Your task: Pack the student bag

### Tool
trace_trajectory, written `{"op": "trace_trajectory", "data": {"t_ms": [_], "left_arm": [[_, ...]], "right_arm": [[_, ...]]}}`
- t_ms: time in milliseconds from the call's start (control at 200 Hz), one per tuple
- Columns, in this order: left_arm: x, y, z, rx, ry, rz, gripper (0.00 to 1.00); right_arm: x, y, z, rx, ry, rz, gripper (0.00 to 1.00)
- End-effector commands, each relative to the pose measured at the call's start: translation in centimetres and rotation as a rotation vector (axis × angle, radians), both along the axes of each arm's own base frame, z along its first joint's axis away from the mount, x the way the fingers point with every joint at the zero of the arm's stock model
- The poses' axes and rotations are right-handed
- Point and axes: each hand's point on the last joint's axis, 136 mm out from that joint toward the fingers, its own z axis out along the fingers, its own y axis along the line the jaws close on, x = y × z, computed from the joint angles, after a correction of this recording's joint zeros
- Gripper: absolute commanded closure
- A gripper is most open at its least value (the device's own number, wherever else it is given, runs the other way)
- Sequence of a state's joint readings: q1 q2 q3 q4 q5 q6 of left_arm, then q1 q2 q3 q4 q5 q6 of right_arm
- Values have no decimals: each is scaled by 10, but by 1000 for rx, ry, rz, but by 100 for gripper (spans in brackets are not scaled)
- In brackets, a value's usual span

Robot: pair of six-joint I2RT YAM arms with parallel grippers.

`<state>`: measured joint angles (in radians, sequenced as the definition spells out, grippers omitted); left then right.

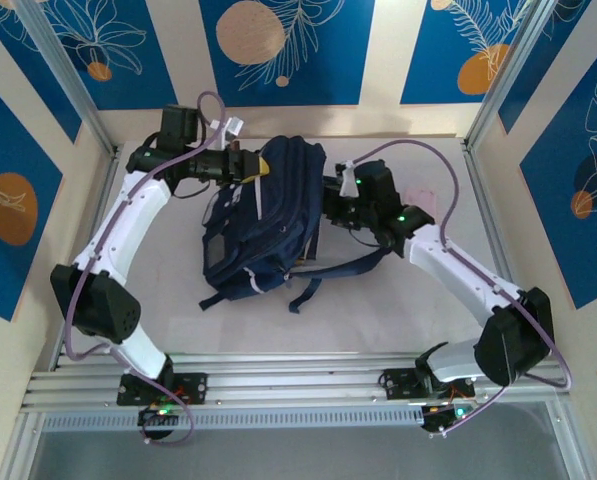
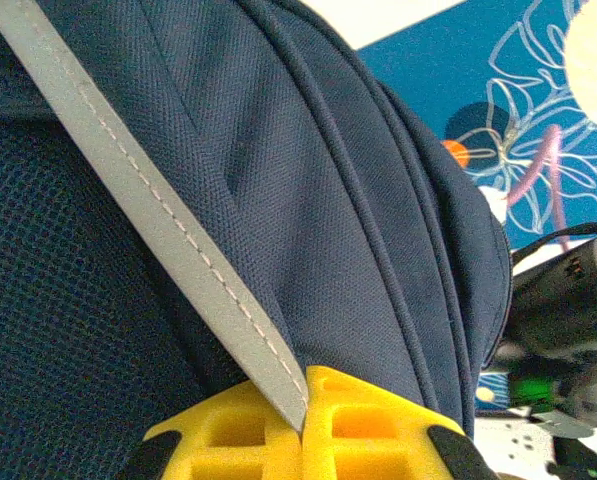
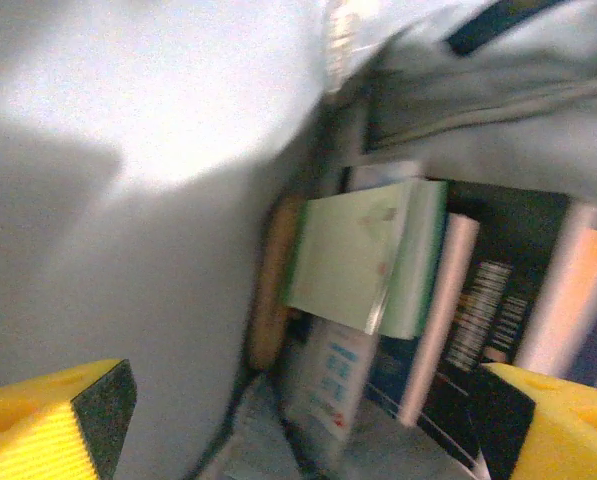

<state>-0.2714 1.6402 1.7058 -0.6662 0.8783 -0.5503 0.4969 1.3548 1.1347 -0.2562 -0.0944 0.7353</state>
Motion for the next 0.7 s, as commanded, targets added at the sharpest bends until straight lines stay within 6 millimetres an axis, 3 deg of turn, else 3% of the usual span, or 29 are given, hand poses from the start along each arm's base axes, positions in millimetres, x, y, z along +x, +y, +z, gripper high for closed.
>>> {"op": "trace_trajectory", "data": {"t_ms": [0, 140, 255, 385, 555, 695], "left_arm": [[18, 32, 5, 121, -146, 137, 100], [29, 59, -18, 319, -158, 254, 100], [40, 72, -37, 421, -167, 332, 100], [43, 40, -65, 397, -108, 255, 96], [35, -17, -88, 322, -93, 120, 63], [28, -17, -79, 320, -137, 121, 44]], "right_arm": [[2, -56, -17, -135, 72, -141, 10], [15, -121, -24, -329, 91, -359, 6], [27, -161, -36, -465, 161, -466, 0], [43, -195, -58, -517, 269, -522, 0], [68, -229, -86, -531, 366, -518, 0], [83, -251, -100, -553, 392, -449, 0]]}}
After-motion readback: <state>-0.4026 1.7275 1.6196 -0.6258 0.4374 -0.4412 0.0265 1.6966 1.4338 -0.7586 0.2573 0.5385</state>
